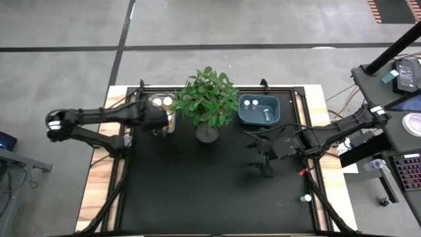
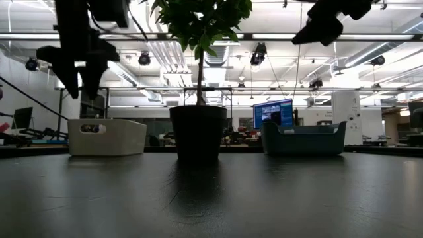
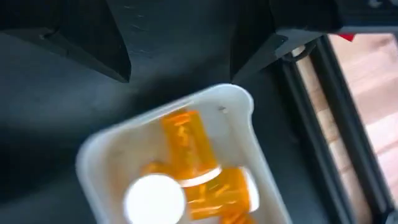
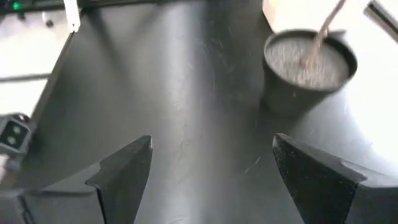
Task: Pick and place medicine bottles into bin by pill shape (circle, oval)
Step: Put the small blue pill bottle into the blue bin
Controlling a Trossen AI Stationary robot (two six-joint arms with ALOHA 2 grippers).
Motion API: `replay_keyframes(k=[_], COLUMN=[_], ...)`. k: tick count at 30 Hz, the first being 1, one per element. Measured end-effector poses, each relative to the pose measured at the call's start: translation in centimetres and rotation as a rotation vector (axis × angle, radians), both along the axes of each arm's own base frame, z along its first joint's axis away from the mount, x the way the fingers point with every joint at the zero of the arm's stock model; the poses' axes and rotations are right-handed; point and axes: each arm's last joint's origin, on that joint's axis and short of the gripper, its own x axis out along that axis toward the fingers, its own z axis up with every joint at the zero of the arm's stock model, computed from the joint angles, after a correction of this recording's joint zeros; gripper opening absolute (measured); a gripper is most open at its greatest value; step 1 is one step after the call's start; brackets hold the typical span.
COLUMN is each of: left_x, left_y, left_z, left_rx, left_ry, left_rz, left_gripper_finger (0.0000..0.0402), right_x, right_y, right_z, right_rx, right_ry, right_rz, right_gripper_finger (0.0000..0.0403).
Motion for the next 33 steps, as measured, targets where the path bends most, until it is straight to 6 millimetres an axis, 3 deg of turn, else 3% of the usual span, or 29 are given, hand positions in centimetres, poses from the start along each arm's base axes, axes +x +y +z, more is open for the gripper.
replay_keyframes(k=[9, 14, 18, 25, 33], left_x=[0.7, 1.4, 1.4, 1.6, 1.6], left_y=[-4.4, -6.4, -7.6, -8.4, -8.4], left_z=[0.8, 0.9, 1.2, 1.4, 1.5], left_rx=[0.134, 0.216, 0.295, 0.364, 0.386], left_ry=[-0.148, -0.223, -0.262, -0.312, -0.318], left_rz=[-0.188, -0.286, -0.335, -0.349, -0.344], left_gripper_finger=[0.0254, 0.0254, 0.0254, 0.0254, 0.0254], right_x=[0.4, 0.4, -0.1, -2.0, -5.3], right_y=[0.6, 1.4, 2.1, 4.9, 8.5], right_z=[-1.2, -1.5, -1.7, -1.6, -1.7], right_rx=[0.302, 0.515, 0.627, 0.706, 0.793], right_ry=[0.101, 0.285, 0.498, 0.793, 0.979], right_rz=[-0.123, -0.149, -0.271, -0.408, -0.549], right_gripper_finger=[0.0325, 0.0325, 0.0325, 0.0325, 0.0325])
